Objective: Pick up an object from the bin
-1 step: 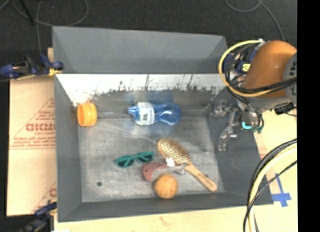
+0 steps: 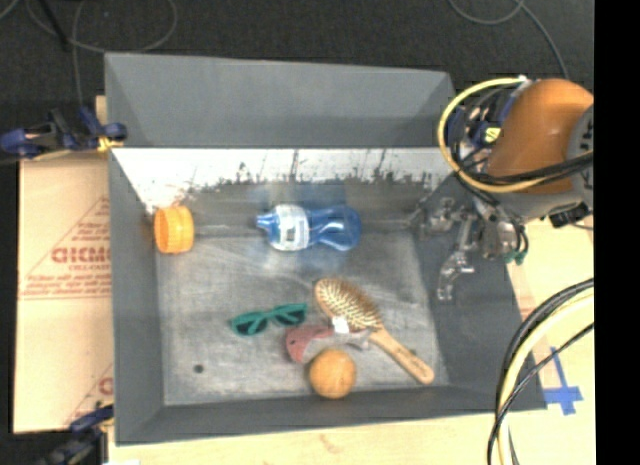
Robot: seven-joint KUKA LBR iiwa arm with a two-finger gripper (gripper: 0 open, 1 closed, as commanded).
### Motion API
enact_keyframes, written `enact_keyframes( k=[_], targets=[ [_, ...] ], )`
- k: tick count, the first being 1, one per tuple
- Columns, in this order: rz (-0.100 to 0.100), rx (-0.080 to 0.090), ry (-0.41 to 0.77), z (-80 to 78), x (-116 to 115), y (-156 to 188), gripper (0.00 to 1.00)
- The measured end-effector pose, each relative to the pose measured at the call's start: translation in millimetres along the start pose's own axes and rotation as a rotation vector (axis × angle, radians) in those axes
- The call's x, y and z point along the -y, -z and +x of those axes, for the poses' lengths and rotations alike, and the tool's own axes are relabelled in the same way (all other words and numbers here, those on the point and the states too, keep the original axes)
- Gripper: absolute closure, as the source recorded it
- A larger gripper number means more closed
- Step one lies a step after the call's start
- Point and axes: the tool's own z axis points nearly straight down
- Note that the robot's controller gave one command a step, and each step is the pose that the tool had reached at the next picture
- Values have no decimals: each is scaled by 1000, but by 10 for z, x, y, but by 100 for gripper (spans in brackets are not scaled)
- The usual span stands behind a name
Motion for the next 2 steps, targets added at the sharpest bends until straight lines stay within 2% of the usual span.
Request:
enact_keyframes(
  k=[1,2],
  targets=[
    [0,1,44,663,-446,-522,0],
    [5,18,200,775,-527,-579,0]
  ],
)
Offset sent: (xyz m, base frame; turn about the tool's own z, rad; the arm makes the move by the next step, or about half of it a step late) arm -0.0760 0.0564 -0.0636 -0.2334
